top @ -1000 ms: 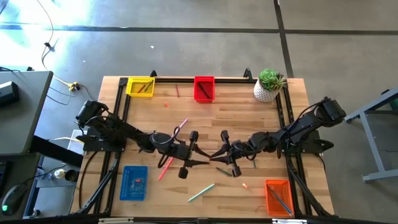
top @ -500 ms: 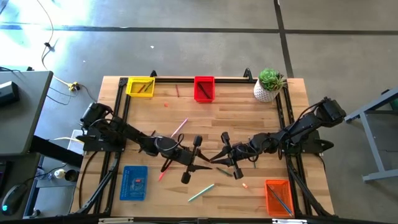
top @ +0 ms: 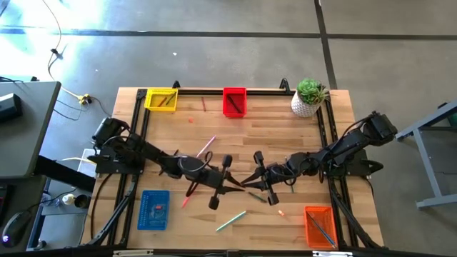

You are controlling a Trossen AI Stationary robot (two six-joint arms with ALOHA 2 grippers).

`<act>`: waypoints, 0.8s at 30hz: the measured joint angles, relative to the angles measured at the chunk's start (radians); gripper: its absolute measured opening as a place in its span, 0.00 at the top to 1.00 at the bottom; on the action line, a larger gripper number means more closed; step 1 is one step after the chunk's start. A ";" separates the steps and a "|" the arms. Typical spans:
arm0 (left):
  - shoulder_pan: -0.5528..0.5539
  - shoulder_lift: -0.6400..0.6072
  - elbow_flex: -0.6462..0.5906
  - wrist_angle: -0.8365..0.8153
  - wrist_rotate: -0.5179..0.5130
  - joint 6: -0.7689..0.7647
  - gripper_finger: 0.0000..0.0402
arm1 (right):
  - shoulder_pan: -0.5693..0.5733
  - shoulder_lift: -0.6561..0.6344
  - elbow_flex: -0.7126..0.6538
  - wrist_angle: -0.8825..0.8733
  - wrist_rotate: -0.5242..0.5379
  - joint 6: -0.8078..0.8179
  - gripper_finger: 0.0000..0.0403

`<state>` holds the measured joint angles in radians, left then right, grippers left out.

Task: Sort crayons/erasers/pens/pencils in bins
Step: Put the top right orange eraser into the blue bin

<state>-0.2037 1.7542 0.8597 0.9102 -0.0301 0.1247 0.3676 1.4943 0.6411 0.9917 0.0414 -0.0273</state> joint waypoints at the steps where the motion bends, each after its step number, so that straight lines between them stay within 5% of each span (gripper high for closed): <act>1: 0.001 0.000 0.000 -0.015 0.000 -0.008 0.90 | 0.000 0.000 0.000 0.000 0.000 0.000 0.95; 14: 0.014 0.000 0.000 0.037 0.051 -0.019 0.72 | 0.000 0.000 0.000 0.000 -0.025 0.000 0.95; 24: 0.011 0.000 0.000 0.082 0.070 0.006 0.79 | 0.000 0.000 0.000 0.008 -0.031 0.000 0.95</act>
<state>-0.1925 1.7542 0.8597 0.9919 0.0395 0.1310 0.3676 1.4944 0.6407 0.9993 0.0109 -0.0269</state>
